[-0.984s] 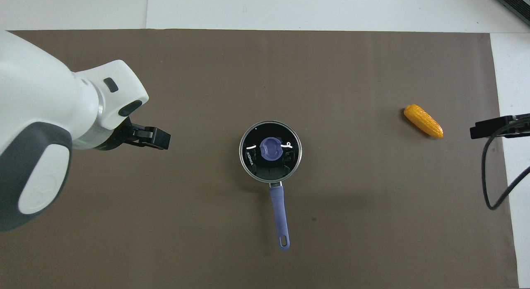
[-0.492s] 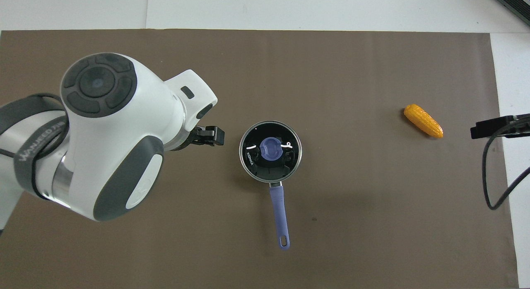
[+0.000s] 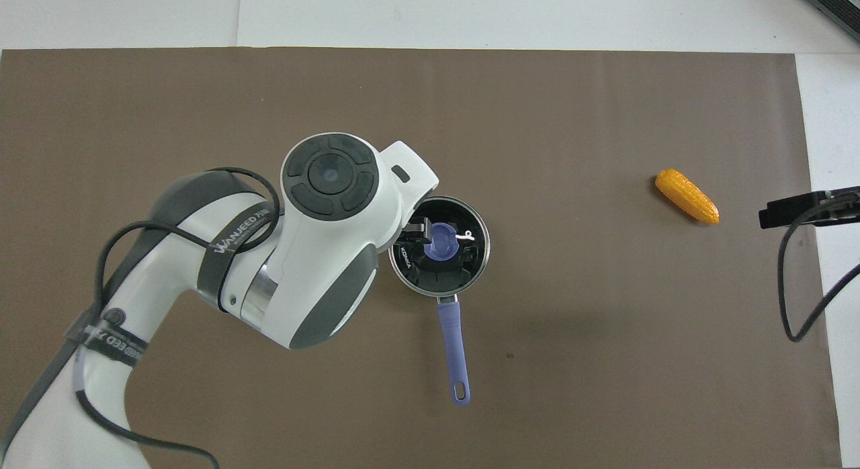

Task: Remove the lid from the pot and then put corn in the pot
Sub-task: 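Reach the left gripper toward the glass lid knob on the pot, then grasp the lid knob with the left gripper while the right gripper reaches the corn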

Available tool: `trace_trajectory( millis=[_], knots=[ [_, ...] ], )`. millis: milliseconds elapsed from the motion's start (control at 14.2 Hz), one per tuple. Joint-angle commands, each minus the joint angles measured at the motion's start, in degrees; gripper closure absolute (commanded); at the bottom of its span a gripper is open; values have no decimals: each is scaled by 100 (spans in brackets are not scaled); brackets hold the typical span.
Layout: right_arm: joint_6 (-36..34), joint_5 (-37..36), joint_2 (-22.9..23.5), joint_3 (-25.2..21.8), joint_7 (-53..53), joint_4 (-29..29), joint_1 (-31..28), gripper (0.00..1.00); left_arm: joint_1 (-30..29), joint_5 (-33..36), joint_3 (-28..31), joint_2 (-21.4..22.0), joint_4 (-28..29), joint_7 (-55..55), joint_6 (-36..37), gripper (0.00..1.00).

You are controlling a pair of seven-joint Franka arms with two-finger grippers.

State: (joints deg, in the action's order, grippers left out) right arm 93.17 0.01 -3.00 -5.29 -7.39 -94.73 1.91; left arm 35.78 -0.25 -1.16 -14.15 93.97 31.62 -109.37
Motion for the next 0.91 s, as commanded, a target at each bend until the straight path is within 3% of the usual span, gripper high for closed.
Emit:
trace_trajectory(
  millis=[0, 562, 703, 843],
  knots=[
    [919, -28, 220, 11, -673, -606, -32, 0, 227, 157, 98, -193, -63, 615, -338, 0],
    [2653, -37, 1381, 11, -2915, -1029, -24, 0, 632, 245, 107, -808, -494, 1294, -646, 0],
    [2942, -28, 1696, 11, -3782, -1038, -50, 0, 754, 489, 107, -1280, -1026, 1592, -525, 0],
    [3365, -28, 1925, 10, -4714, -1038, -76, 0, 755, 517, 107, -1380, -1144, 1628, -401, 0]
  ],
)
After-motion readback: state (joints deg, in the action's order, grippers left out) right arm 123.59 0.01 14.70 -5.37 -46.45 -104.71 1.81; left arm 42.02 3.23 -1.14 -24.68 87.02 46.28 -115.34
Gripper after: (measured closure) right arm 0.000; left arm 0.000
